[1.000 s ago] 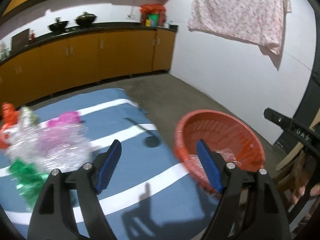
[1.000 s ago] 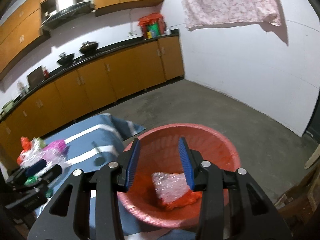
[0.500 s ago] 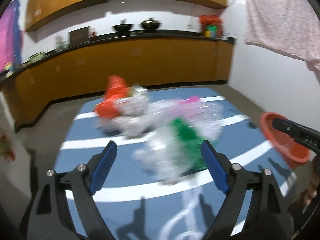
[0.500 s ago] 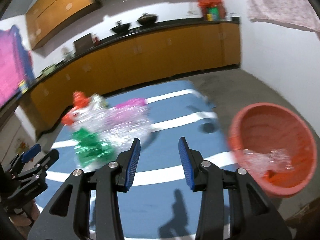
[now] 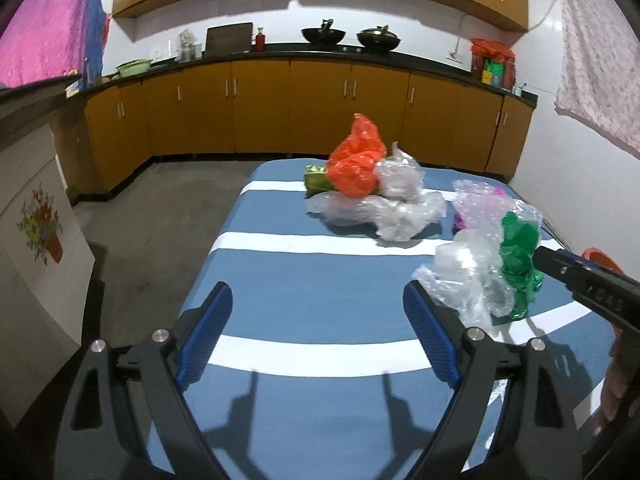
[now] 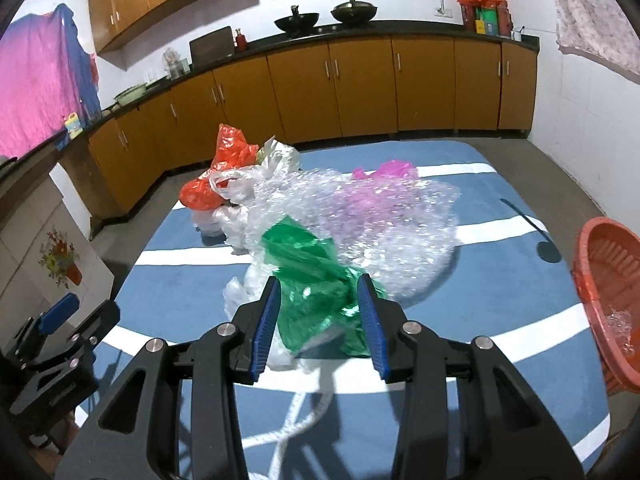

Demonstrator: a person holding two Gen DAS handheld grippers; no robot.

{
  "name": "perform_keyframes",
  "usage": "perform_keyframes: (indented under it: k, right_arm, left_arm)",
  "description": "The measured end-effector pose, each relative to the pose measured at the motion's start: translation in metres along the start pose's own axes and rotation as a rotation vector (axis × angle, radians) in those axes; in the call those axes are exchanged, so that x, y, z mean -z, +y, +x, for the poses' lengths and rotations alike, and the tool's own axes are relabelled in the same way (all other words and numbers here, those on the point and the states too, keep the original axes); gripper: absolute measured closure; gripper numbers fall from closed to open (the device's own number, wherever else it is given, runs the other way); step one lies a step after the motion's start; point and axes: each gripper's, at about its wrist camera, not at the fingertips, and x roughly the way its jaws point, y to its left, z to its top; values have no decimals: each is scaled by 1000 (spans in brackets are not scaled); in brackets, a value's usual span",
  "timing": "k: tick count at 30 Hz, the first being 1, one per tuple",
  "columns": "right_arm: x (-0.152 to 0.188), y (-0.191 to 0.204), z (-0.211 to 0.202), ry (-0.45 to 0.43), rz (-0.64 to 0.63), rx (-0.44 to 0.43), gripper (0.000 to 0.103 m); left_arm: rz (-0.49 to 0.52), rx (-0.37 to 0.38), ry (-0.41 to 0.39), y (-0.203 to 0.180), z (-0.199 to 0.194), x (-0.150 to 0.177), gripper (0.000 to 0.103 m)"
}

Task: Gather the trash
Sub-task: 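Move the right tool to the green bag and close on it, then close the left tool on the bubble wrap while the right tool holds the green bag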

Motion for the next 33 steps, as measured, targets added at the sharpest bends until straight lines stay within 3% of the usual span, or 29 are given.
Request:
perform_keyframes:
  k: [9,14,15,18,21,33]
  right_arm:
    - [-1,21,10,-5,-57,30,62]
    - [-1,8,18,14,-26,76,62]
    - [-1,5,18,19,-19,78,65]
    - [0,-1,19,33,-27,85,91]
    - [2,-10,14,27,-19,95,98]
    - [3,-81,-22,-21,127,166,101]
  left_arm:
    - [-29,19,21,9,7,6,18]
    - [-29,39,25,3,10,6,17]
    - [-28,42,25,2,10,6,17]
    - [-18,58,23,-4,10,5,18]
    - [-6,82,21,-14,12,3,17]
    - [31,208,21,-74,34,-22,18]
